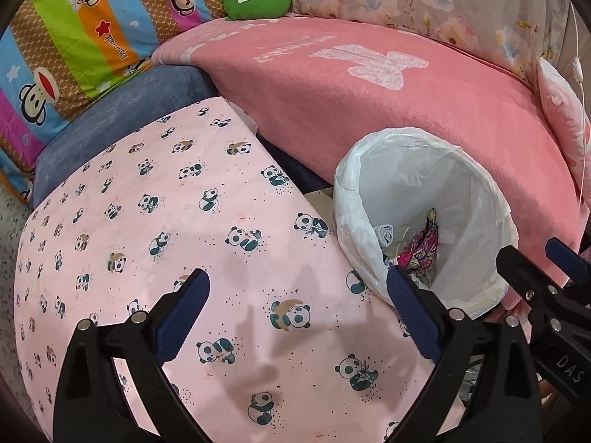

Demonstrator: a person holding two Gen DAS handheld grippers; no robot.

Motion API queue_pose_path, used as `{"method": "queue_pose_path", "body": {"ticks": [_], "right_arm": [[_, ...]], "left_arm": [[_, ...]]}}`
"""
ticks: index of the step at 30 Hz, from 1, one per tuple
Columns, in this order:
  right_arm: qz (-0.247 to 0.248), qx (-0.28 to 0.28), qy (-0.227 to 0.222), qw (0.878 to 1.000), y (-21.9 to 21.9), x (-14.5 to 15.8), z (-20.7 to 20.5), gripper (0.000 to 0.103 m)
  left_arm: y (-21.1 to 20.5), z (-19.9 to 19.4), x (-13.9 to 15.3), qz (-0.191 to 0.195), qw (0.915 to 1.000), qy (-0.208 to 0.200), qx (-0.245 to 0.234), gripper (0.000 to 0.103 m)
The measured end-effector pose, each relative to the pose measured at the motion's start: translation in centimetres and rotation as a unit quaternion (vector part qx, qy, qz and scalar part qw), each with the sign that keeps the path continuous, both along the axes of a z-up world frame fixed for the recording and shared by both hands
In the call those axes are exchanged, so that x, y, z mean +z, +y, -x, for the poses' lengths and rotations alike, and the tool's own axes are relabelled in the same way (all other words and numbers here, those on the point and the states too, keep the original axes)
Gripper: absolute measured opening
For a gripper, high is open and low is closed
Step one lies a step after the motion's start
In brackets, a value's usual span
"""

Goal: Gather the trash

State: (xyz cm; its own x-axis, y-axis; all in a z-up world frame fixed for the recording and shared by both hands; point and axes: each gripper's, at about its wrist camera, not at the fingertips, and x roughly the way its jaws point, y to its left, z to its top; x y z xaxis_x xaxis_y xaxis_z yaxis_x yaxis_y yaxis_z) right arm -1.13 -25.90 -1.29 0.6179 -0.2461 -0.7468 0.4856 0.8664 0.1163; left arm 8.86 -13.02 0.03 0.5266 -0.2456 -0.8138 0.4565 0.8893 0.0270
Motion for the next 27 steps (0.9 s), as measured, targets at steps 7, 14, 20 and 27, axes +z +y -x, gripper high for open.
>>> {"method": "queue_pose_path", "body": {"ticks": [7, 14, 20, 27], "right_arm": [[0.021, -0.005, 0.01, 1.0, 0.3, -0.3, 0.9, 0.096], [0.042, -0.007, 0.019, 0.999, 0.5, -0.3, 1.4, 0.096], [0.052, -0.004, 0.025, 0.998, 1.0, -0.3, 1.9, 0.096], [0.067, 0.002, 0.029, 0.997, 1.7, -0.1, 2.0, 0.096]], "left_arm": [[0.4, 0.4, -0.5, -0.007, 0.9999, 0.006, 0.004, 0.094], [0.9, 1.0, -0.9, -0.012, 0.9998, 0.005, 0.013, 0.094], [1.1, 1.5, -0.7, -0.014, 0.9998, -0.002, 0.016, 0.093], [0.9, 1.9, -0.5, -0.018, 0.9997, -0.007, 0.018, 0.093]]}}
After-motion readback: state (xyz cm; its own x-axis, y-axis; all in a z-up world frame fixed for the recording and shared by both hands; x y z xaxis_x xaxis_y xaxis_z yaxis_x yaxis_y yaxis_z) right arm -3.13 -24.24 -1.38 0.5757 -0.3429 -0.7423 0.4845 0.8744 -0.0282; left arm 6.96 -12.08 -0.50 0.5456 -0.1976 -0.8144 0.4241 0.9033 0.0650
